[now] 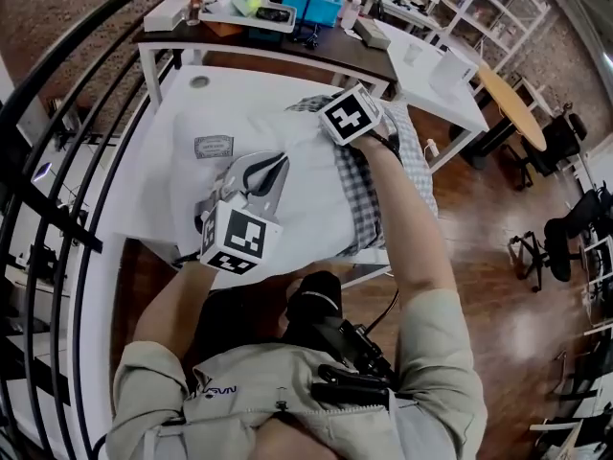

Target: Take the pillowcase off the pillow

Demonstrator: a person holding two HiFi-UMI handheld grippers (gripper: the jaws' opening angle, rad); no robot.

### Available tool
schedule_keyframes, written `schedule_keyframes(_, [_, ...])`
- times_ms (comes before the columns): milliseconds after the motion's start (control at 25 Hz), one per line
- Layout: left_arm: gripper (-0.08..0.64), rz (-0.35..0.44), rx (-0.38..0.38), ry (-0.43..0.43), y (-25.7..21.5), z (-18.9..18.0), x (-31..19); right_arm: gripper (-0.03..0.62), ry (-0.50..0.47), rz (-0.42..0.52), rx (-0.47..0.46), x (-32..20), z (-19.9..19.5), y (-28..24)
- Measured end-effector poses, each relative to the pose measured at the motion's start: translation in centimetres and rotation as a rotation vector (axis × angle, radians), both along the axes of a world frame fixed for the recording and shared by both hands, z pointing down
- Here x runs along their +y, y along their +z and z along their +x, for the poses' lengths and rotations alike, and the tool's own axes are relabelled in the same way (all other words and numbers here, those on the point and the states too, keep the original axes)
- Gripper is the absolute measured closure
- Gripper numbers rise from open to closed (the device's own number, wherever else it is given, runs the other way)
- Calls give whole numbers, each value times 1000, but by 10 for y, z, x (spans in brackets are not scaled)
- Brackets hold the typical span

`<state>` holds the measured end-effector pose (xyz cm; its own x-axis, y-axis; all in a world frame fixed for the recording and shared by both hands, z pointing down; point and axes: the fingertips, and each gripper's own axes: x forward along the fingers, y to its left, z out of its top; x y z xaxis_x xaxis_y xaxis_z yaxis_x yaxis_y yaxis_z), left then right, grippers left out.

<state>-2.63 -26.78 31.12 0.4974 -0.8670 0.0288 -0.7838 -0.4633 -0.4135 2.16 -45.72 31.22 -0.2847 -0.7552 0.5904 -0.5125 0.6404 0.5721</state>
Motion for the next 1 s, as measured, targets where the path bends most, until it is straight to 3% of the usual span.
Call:
schedule_keyframes(80, [546, 32, 73, 16, -31, -14, 11, 572, 43, 121, 73, -16, 15, -25])
schedule_keyframes(200, [548, 62, 191, 6, -65, -44, 21, 574, 142, 221, 114, -43, 54, -55])
schedule_keyframes(400, [548, 5, 324, -53, -61, -100, 5, 574, 296, 286, 46, -63, 119, -75])
schedule_keyframes(520, [548, -63, 315, -107, -27, -107, -23, 574, 292, 238, 52, -64, 121, -42])
schedule_keyframes(600, [548, -101, 295, -127, -5, -106, -41, 571, 267, 191, 7, -61, 117, -18])
schedule_keyframes(680, [546, -109, 244, -127, 5, -100, -50, 555, 279, 166, -96, -52, 122, -9])
schedule_keyframes(760, [522, -95, 196, -120, 4, -93, -54, 489, 296, 167, -229, -39, 127, -17])
schedule_keyframes(840, [471, -57, 155, -117, -6, -87, -51, 448, 284, 202, -372, -15, 127, -34])
schedule_keyframes(920, [384, -15, 107, -101, -19, -77, -37, 445, 239, 261, -486, 22, 124, -52])
schedule_keyframes(1000, [351, 21, 49, -42, -31, -56, -8, 445, 182, 306, -566, 69, 120, -62])
